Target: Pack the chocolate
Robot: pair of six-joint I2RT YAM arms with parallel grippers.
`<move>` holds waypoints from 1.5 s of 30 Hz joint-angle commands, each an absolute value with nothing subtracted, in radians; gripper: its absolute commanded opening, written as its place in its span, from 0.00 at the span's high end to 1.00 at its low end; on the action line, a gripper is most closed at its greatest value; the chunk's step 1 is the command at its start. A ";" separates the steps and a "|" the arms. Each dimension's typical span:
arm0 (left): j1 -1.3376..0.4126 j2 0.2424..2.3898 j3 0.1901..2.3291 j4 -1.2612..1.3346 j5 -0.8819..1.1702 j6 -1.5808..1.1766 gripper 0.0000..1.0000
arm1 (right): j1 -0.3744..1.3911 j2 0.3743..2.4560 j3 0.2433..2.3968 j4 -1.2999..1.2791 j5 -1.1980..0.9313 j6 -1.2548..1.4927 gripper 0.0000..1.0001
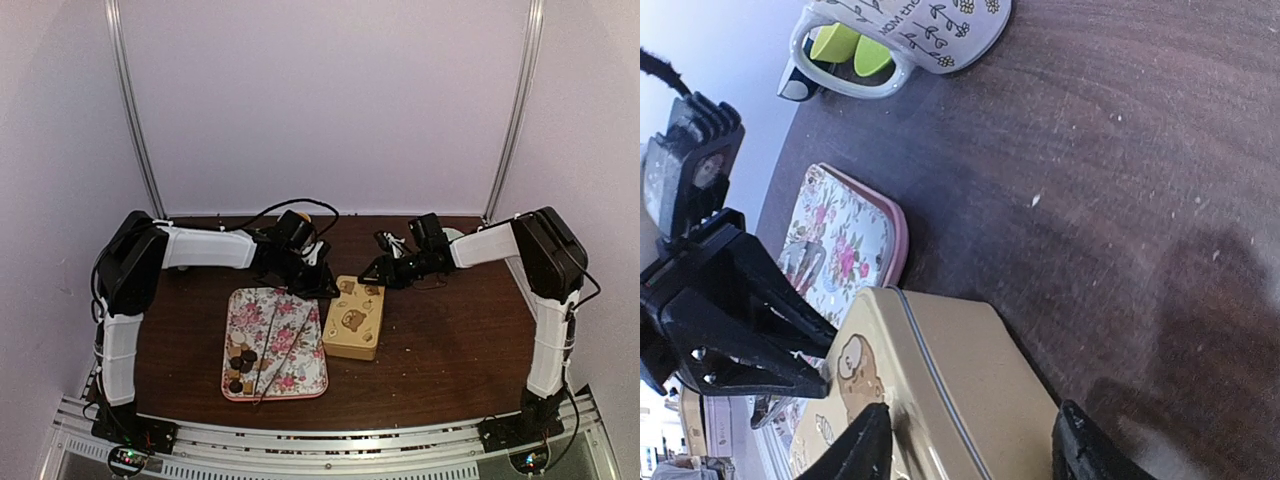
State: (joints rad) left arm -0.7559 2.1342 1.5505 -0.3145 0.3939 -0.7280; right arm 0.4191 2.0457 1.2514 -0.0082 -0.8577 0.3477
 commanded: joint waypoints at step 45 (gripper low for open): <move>-0.871 2.248 1.609 -0.346 0.393 -0.701 0.75 | 0.376 1.990 0.788 0.329 -0.861 0.551 0.64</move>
